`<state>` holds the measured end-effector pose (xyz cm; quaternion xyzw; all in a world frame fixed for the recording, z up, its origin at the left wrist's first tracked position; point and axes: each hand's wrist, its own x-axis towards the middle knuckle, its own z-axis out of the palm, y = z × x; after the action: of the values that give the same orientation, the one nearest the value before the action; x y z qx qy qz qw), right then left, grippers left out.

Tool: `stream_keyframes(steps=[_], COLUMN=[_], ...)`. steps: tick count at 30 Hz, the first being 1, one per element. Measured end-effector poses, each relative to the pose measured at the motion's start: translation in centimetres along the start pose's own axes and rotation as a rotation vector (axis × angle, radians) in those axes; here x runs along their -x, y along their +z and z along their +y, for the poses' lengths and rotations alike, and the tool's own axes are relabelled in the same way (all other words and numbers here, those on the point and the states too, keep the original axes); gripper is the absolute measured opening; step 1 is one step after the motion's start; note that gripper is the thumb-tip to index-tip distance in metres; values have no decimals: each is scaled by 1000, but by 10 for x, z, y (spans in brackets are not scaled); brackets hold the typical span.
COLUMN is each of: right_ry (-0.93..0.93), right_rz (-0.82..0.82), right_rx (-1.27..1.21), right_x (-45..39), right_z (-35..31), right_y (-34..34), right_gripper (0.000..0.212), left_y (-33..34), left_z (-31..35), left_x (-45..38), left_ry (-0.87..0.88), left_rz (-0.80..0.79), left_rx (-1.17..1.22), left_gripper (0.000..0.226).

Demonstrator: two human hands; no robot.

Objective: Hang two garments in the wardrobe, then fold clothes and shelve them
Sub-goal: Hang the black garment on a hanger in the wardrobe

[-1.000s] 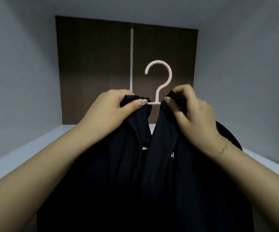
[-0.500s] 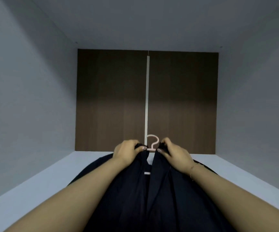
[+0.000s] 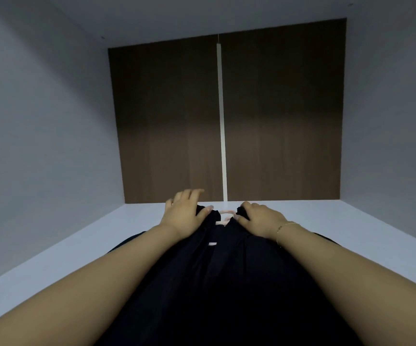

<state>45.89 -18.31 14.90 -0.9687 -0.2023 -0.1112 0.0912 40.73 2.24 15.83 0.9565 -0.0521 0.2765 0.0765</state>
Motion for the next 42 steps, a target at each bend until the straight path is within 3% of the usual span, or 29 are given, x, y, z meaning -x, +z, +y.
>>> stream_keyframes(steps=[4, 12, 17, 22, 29, 33, 38, 42], right_ry=[-6, -115, -171, -253, -178, 57, 330, 680], right_rz=[3, -82, 69, 236, 376, 336, 352, 179], right_rx=[81, 50, 51, 57, -224, -727, -1110, -1397], right_x=[-3, 60, 162, 280, 397, 437, 453, 444], right_z=[-5, -33, -64, -94, -124, -144, -158, -173], right_y=[-6, -67, -87, -48, 60, 110, 161, 199], right_gripper=[53, 69, 68, 70, 56, 48, 25, 20], left_y=[-49, -104, -119, -111, -60, -33, -12, 4], left_z=[18, 46, 45, 31, 18, 15, 15, 11], left_x=[31, 133, 188, 264, 375, 425, 455, 458], left_ry=[171, 84, 144, 150, 122, -93, -459, -962], left_rz=[65, -142, -61, 71, 144, 6, -154, -184], left_rx=[-142, 11, 124, 301, 496, 867, 1344, 1715], left_gripper=[46, 46, 47, 46, 38, 30, 18, 14])
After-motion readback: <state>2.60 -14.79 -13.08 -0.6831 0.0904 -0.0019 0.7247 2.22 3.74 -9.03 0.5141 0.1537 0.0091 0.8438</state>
